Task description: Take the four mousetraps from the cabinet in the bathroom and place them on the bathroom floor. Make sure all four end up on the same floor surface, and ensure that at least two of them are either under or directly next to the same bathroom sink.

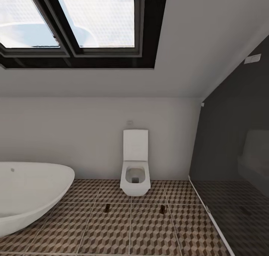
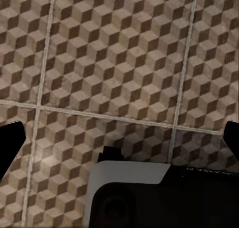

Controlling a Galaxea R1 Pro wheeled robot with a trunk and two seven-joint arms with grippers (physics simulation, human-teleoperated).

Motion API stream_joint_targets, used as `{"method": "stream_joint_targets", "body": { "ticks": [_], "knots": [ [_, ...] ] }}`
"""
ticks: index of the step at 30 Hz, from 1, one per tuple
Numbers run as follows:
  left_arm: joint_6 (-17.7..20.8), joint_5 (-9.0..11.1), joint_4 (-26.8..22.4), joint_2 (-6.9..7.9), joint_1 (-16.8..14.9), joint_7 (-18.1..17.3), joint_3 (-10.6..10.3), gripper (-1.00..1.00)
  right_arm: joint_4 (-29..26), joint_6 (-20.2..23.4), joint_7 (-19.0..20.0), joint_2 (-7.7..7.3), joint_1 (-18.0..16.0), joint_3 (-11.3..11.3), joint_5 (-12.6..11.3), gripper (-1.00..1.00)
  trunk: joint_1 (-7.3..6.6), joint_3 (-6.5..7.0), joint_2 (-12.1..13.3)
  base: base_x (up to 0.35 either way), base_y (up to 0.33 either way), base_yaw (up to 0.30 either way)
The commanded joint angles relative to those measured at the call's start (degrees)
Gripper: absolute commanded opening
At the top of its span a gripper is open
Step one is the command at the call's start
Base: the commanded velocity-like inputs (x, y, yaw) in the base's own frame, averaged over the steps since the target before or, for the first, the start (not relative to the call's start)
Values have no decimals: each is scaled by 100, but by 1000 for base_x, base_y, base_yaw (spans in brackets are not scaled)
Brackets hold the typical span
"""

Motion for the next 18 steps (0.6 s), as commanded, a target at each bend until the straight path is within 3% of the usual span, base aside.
{"method": "stream_joint_targets", "body": {
  "ticks": [1,18],
  "knots": [
    [-19,-11,7,-12,14,-24,43,100,13,-20,-4,4,-4,49,-50,100,2,-9,-8,0,0,0],
    [-19,-17,7,-105,139,-17,37,100,11,-26,-67,-51,8,49,-30,100,2,-9,-8,0,0,0]
  ]
}}
